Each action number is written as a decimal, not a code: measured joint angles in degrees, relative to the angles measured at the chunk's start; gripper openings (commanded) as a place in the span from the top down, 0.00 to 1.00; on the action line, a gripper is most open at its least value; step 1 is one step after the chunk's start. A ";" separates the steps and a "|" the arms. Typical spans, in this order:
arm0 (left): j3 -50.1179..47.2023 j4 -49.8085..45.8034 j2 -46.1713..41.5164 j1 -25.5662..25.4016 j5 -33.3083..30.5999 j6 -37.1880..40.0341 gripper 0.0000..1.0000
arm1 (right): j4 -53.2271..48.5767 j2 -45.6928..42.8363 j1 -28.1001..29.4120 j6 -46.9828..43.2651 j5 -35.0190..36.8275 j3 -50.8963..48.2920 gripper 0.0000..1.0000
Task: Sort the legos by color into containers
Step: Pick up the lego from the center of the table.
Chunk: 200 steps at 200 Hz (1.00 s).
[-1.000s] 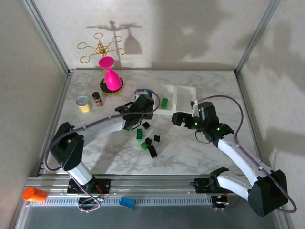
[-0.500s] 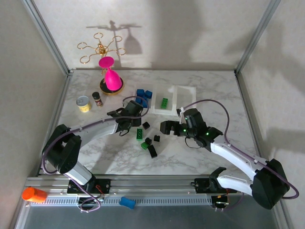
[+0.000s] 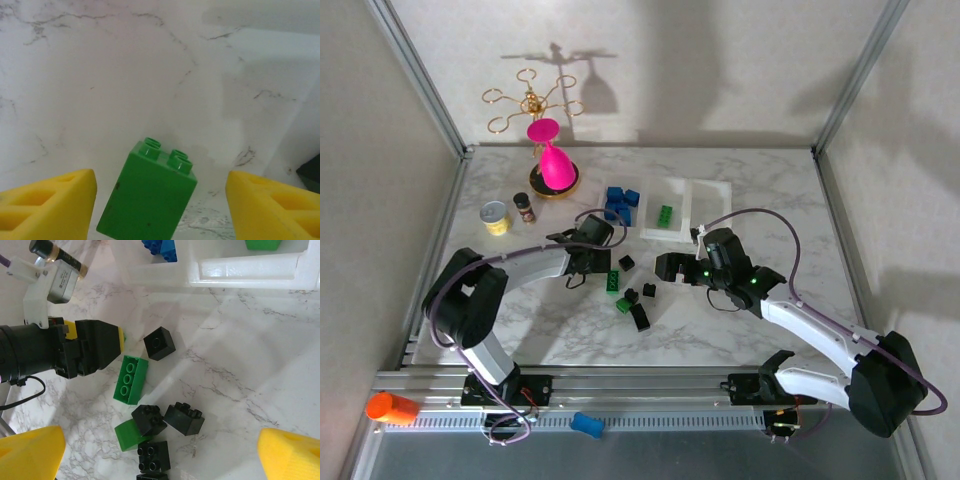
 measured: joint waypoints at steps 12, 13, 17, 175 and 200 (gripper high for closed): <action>-0.13 0.35 0.11 0.11 0.20 0.02 0.39 | 0.02 0.28 0.02 0.00 0.31 0.00 0.01; -0.15 0.39 0.11 0.11 0.17 0.00 0.40 | 0.02 0.33 0.02 0.00 0.35 0.00 0.01; -0.20 0.52 0.11 0.11 0.33 0.02 0.41 | 0.02 0.50 0.04 0.00 0.39 0.00 0.01; -0.76 -0.24 -1.25 0.11 0.13 -0.04 0.73 | -1.11 1.64 0.20 0.20 4.07 1.03 0.01; 0.07 -1.53 -4.57 -0.17 0.11 -0.22 0.73 | -1.90 1.66 -0.22 0.57 4.44 2.03 0.01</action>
